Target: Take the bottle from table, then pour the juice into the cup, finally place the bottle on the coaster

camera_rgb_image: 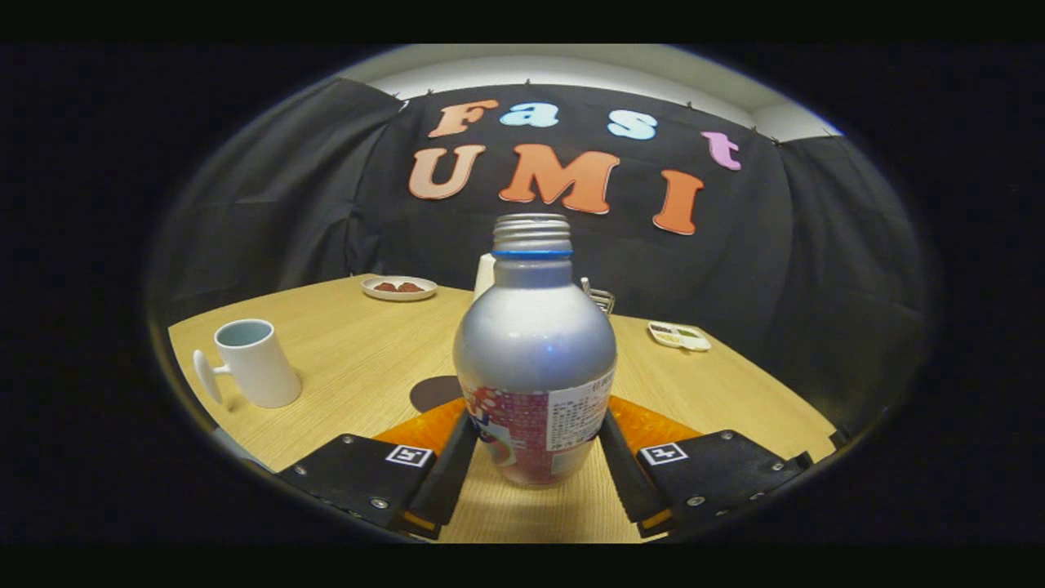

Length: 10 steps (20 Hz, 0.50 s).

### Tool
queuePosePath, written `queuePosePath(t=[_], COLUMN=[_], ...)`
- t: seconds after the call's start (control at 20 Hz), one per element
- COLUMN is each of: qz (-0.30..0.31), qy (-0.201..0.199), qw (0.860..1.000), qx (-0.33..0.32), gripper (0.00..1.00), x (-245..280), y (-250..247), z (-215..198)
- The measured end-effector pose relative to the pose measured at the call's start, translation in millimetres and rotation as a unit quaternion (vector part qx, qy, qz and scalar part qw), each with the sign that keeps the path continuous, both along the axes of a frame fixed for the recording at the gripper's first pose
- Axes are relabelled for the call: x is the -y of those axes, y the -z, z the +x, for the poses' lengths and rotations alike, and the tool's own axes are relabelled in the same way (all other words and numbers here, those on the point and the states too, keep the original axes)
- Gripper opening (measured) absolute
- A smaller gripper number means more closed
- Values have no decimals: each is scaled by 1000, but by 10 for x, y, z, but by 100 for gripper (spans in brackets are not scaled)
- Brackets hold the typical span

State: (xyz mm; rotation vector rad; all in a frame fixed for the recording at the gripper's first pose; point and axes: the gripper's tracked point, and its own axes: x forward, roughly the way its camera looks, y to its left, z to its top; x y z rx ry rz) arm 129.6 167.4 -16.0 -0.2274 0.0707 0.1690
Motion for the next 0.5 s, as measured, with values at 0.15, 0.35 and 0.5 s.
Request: queuePosePath(t=[0.15,0.35,0.5], qz=[-46,-103,-144], qy=[-11,-34,-44], qw=[999,993,987], qx=[24,49,60], gripper=[77,77,77], x=[-227,-571,-806], y=[-204,-367,-410], z=[-30,-63,-95])
